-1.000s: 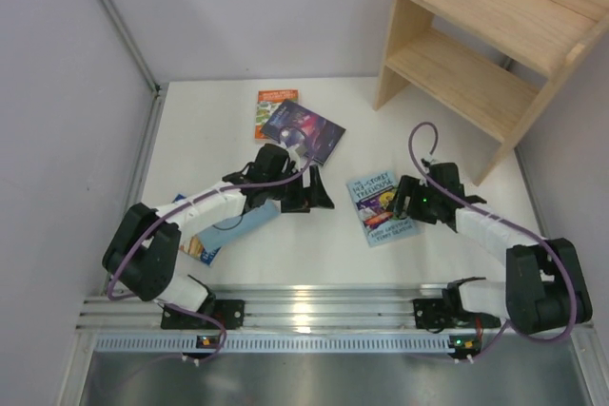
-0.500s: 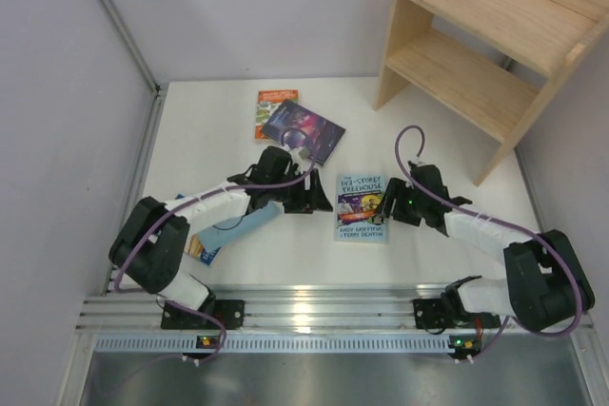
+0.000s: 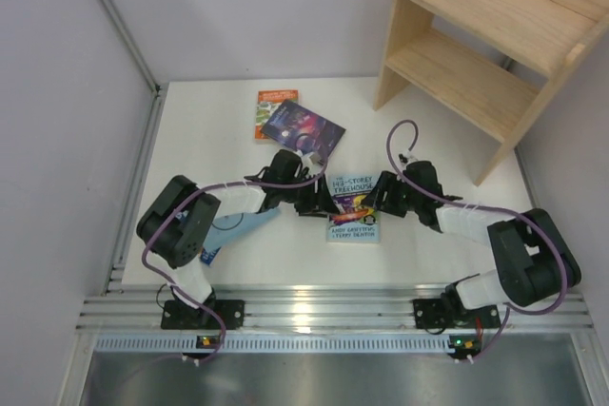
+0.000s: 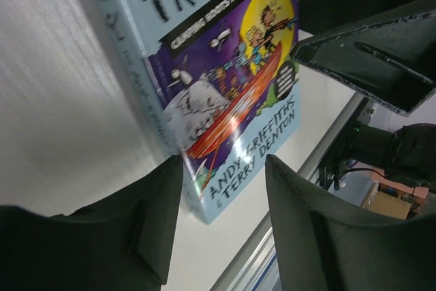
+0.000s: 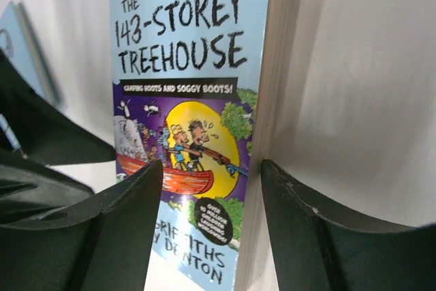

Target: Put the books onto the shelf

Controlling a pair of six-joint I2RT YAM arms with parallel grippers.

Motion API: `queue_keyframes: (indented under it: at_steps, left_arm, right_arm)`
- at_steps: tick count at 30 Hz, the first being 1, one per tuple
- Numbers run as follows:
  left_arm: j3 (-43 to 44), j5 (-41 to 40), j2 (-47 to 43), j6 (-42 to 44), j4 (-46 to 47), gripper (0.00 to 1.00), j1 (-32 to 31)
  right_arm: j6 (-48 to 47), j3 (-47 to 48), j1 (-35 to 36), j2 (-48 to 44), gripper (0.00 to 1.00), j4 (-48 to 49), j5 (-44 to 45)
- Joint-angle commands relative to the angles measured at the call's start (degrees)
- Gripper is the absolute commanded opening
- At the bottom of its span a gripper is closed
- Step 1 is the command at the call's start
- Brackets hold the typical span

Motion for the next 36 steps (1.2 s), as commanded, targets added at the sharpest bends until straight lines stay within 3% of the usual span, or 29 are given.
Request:
queue_keyframes:
  at_steps: [1,7,14,17,19,20,21,22,25,29,33,36]
  left_arm:
    - [-1.3,5.2,1.0,-1.4,9.0,0.56,-0.1]
    - [-4.1,5.3,0.8,-1.1,9.4,0.44,-0.2]
    - [-5.4,6.0,-0.4,-0.3,8.1,0.42,-0.2]
    - [-4.8,5.4,-0.9,0.9,6.3,0.43,-0.2]
    - [-4.8,4.3,-1.9,1.3,4.4,0.43,-0.2]
    - [-4.7,3.5,-2.3,2.1,3.3,0.44,-0.2]
    - [-4.4,2.7,-3.3,2.3,0.7,0.48,-0.2]
    - [-4.1,0.7,-3.8,2.9,-1.2,0.52,-0.1]
    - [-2.3,-2.3,-5.6,4.6,-7.9,0.66,-0.1]
    - [-2.0,-2.8,-9.8,5.4,-11.4,0.75,-0.1]
    - [-3.7,-2.9,-14.8,3.8,-11.4,0.82,0.0]
    - [-5.3,2.1,-16.8,1.3,-6.9,0.84,0.3]
  right_arm:
    - [3.1,-2.0,0.7,1.2,0.59,12.5,-10.6]
    - [5.8,-4.3,0.2,1.8,0.55,17.0,-14.5]
    - [9.2,-6.7,0.1,2.8,0.47,25.3,-19.2]
    - [9.1,-8.4,0.1,2.0,0.4,23.7,-17.7]
    - [8.3,-8.8,0.0,0.9,0.25,22.0,-16.4]
    - [8.1,-8.8,0.0,0.5,0.19,20.1,-15.7]
    - [7.6,-8.5,-0.2,-0.5,0.04,18.9,-15.5]
    - [7.1,-7.7,-0.4,-1.1,0.0,17.7,-15.4]
    - [8.1,-7.1,-0.4,-5.0,0.0,15.1,-16.0]
    - [9.8,-6.7,-0.5,-11.2,0.0,13.1,-18.2]
    - [10.6,-5.4,-0.4,-17.9,0.0,10.6,-20.2]
    - [13.1,-4.7,-0.4,-21.0,0.0,10.8,-22.0]
